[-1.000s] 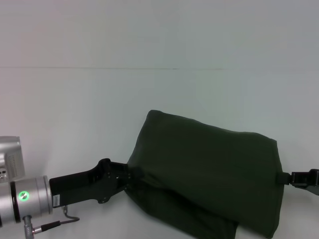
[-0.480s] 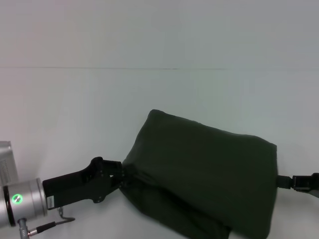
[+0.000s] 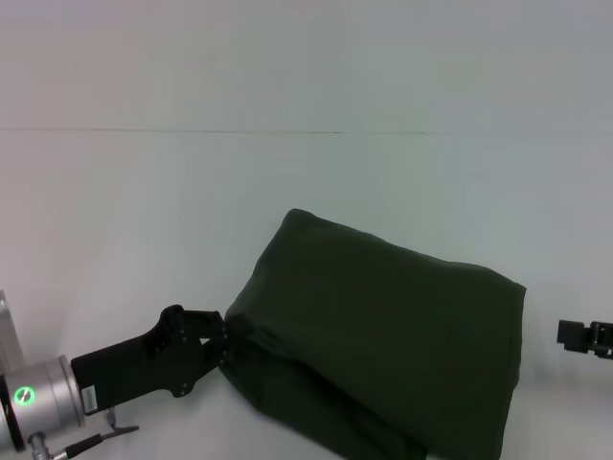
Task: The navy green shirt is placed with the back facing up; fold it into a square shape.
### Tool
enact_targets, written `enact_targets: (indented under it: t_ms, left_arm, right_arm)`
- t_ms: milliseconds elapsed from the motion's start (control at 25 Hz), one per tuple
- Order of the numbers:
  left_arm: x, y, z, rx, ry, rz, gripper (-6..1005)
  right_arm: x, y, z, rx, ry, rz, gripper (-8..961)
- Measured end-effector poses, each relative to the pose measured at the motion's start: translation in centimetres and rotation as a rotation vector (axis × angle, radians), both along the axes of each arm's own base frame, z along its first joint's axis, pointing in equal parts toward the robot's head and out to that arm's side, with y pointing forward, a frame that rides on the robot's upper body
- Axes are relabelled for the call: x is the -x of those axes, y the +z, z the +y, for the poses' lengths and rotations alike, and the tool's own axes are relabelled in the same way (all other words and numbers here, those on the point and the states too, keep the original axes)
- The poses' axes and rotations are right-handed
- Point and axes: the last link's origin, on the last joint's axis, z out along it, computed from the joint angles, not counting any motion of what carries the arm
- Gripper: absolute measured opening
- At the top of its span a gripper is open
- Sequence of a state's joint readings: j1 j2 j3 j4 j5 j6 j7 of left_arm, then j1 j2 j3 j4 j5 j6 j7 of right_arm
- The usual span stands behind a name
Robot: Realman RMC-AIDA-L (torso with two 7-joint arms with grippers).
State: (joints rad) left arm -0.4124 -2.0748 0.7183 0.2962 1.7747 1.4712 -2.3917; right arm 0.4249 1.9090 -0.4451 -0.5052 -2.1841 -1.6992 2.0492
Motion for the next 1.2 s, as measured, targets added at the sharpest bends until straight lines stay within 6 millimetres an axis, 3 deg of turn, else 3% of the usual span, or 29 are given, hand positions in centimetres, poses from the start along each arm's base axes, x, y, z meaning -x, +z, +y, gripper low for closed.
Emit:
enact_targets:
  t_ms: [160,240,720,800,1120,1200]
  left_arm:
    - [0.3,0.0,-0.3,-0.015,0.027,-0.010,66]
    - [0.6,0.1,-0.4,-0.027,0.038,-0.011,115]
    - [1.7,1.0,-0.7,-0.012,0.042,0.028,449]
    - [2.1,1.1,-1.1,0.022,0.032,0.053,547]
    - [2.9,5.5,-1.3,0.002,-0.059,0.081,878]
    - [2.6,6.6,-0.9,-0.023,-0.091,0.077,878]
  right_arm:
    - [0.3,0.5,0.1,-0.028,0.024,0.019,495]
    - [0.4,0.6,0.3,-0.031,0.030,0.019,550]
    - [0.7,1.2,0.7,-0.055,0.048,0.026,551]
    - [0.8,1.2,0.8,-0.057,0.051,0.026,551]
    - [1.0,1.6,1.1,-0.081,0.071,0.023,551]
    - [1.1,1.6,1.1,-0.087,0.083,0.023,551]
